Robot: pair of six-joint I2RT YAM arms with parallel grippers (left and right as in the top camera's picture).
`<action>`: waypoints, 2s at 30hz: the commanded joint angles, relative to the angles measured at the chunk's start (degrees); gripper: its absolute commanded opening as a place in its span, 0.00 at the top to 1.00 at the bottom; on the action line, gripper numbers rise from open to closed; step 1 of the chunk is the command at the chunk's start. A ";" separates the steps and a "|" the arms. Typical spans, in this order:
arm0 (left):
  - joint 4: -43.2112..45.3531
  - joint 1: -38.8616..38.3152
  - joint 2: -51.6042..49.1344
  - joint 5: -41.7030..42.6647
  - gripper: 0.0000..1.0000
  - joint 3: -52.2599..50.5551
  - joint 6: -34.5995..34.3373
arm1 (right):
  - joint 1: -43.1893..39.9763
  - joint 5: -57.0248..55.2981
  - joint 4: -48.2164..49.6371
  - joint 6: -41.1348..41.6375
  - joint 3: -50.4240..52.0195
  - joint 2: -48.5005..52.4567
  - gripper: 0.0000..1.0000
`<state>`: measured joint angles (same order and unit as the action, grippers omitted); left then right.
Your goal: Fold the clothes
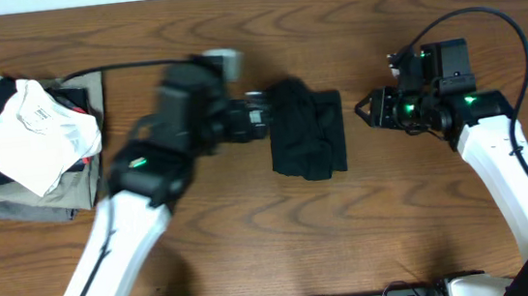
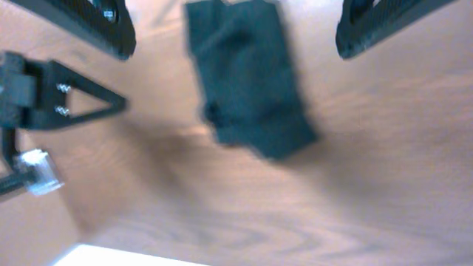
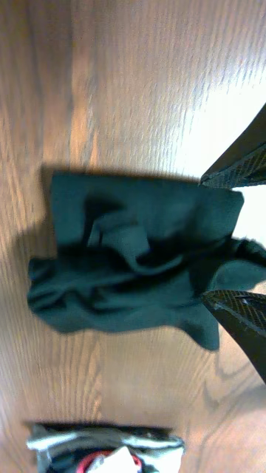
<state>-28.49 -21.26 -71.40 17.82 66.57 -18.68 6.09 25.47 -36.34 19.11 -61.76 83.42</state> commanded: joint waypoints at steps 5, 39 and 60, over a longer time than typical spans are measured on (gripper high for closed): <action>-13.77 12.50 3.82 -2.71 0.11 0.31 0.85 | 6.82 1.27 7.37 2.16 -0.76 2.19 0.55; -23.76 29.07 -9.31 -15.08 0.02 0.26 -10.58 | 35.63 -41.97 -12.11 -11.52 -33.90 34.01 0.58; -24.04 29.07 -9.31 -15.08 0.02 0.26 -10.58 | 37.94 -54.66 -11.37 -12.13 -33.88 40.04 0.62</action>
<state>-52.29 7.62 -80.55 3.81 66.57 -28.58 44.93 -25.87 -47.72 7.44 -94.74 122.85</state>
